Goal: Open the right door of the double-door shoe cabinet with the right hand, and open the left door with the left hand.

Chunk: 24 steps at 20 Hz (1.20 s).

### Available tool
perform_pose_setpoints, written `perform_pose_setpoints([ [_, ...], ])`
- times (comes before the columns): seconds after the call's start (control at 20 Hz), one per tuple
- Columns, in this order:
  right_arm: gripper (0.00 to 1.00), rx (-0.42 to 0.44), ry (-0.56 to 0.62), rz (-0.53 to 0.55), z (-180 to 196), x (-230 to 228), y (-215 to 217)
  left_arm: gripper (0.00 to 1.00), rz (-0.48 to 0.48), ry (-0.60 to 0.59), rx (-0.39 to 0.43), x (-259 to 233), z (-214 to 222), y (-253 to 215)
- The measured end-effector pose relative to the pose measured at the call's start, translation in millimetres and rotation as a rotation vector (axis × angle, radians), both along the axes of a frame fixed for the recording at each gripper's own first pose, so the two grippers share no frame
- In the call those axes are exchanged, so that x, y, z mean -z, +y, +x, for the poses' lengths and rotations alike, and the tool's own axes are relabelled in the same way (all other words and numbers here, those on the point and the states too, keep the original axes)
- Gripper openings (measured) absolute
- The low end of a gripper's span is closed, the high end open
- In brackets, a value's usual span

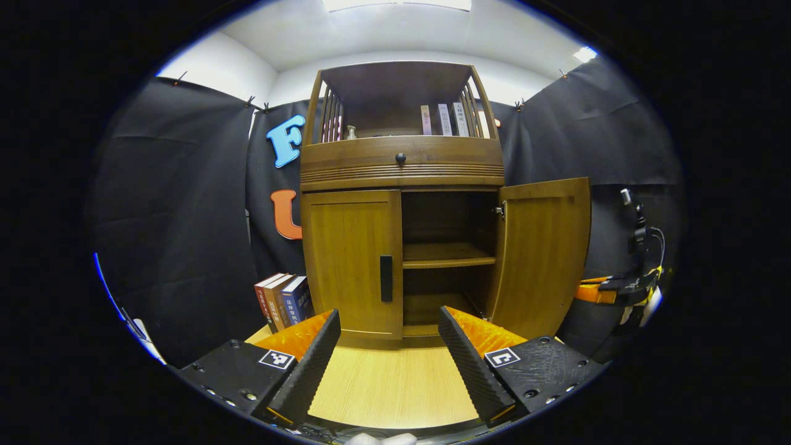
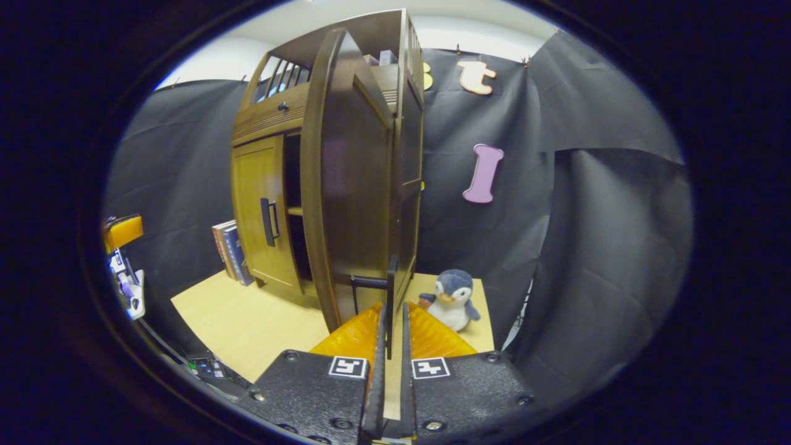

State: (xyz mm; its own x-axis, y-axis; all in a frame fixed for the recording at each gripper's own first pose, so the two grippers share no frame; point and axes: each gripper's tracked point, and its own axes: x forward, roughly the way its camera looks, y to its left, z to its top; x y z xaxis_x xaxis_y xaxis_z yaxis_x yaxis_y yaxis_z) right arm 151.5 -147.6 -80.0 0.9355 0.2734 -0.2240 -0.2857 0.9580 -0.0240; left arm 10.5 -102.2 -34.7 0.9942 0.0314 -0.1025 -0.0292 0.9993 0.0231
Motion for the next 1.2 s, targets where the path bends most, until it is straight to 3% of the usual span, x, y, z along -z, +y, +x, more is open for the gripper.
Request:
perform_pose_setpoints([
  [0.05, 0.16, 0.04, -0.02, 0.002, -7.7, -10.0, -6.5, 0.96, 0.001, 0.0, 0.012, 0.7, 2.0, 3.0],
  [0.2, 0.6, 0.107, -0.056, 0.034, -38.2, -38.2, -5.5, 0.96, -0.001, -0.001, 0.05, 0.7, 11.8, 10.0],
  [0.45, 0.97, 0.15, -0.092, 0.035, -80.6, -57.7, 46.0, 0.96, 0.0, -0.007, 0.108, 4.2, 29.7, 28.5],
  [0.65, 1.0, 0.188, -0.101, 0.04, -97.5, -40.0, 109.7, 0.96, 0.003, -0.012, 0.122, 11.0, 39.0, 52.7],
  [0.85, 1.0, 0.201, -0.052, 0.12, -112.3, -16.8, 163.0, 0.95, 0.029, -0.012, 0.137, 22.7, 51.5, 68.7],
  [0.9, 1.0, 0.199, -0.04, 0.119, -114.6, -13.4, 170.9, 1.0, 0.029, -0.014, 0.144, 25.3, 58.3, 69.9],
  [0.95, 1.0, 0.202, -0.03, 0.11, -117.0, -9.7, 175.6, 0.96, 0.037, -0.029, 0.15, 26.4, 67.6, 69.3],
  [1.2, 1.0, 0.219, -0.032, 0.061, -116.9, -21.5, 181.3, 0.95, 0.019, -0.063, 0.19, 34.7, 138.6, 53.6],
])
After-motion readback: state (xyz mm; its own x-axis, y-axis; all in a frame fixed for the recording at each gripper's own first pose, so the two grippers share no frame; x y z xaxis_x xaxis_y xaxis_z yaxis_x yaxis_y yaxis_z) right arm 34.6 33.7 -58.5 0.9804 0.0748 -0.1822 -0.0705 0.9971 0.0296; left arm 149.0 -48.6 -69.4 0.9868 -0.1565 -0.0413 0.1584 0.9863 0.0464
